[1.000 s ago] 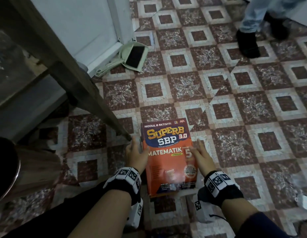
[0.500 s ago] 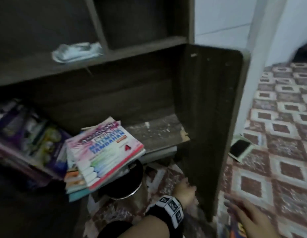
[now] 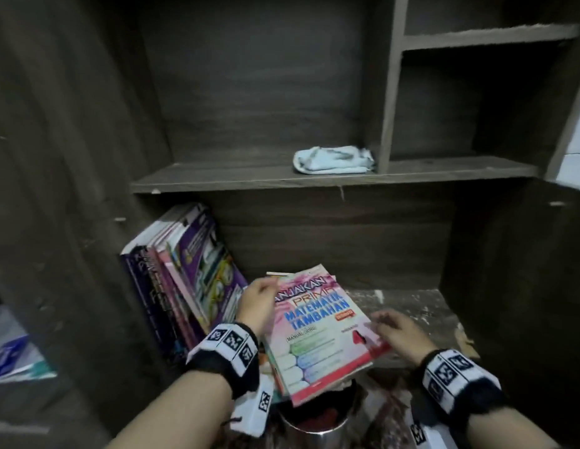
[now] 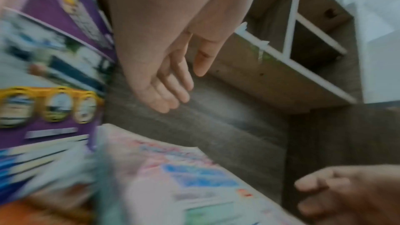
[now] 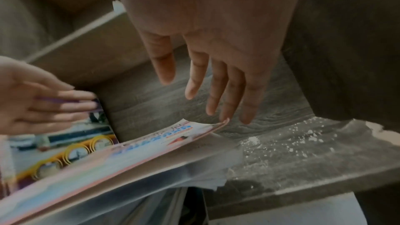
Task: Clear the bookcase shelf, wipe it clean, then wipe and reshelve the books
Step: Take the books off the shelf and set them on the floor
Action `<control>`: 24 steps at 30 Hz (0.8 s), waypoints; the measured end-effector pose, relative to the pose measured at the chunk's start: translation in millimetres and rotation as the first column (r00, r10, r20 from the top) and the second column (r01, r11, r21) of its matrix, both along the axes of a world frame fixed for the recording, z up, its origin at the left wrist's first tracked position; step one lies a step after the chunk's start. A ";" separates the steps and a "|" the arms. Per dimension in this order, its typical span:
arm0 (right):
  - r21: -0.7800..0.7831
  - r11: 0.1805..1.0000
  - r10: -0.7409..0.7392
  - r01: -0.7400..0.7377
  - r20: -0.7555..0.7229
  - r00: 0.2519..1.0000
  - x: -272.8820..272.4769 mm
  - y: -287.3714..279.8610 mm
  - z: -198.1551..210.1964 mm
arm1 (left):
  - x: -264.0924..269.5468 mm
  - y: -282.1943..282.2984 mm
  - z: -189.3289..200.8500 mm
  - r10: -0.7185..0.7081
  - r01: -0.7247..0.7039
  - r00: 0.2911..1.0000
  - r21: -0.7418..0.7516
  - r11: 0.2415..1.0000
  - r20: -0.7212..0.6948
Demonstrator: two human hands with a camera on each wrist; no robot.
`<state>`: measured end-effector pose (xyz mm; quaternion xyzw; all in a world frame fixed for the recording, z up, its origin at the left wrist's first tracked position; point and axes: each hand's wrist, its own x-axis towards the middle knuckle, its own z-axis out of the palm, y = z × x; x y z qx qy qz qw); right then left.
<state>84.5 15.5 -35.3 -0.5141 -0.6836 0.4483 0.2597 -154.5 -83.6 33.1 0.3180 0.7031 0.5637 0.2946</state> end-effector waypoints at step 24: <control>-0.130 0.989 -0.041 0.074 0.242 0.969 -99.2 12.0 -33.7 | -40.6 4.3 -83.2 -0.020 0.059 0.988 -0.255 0.965 0.151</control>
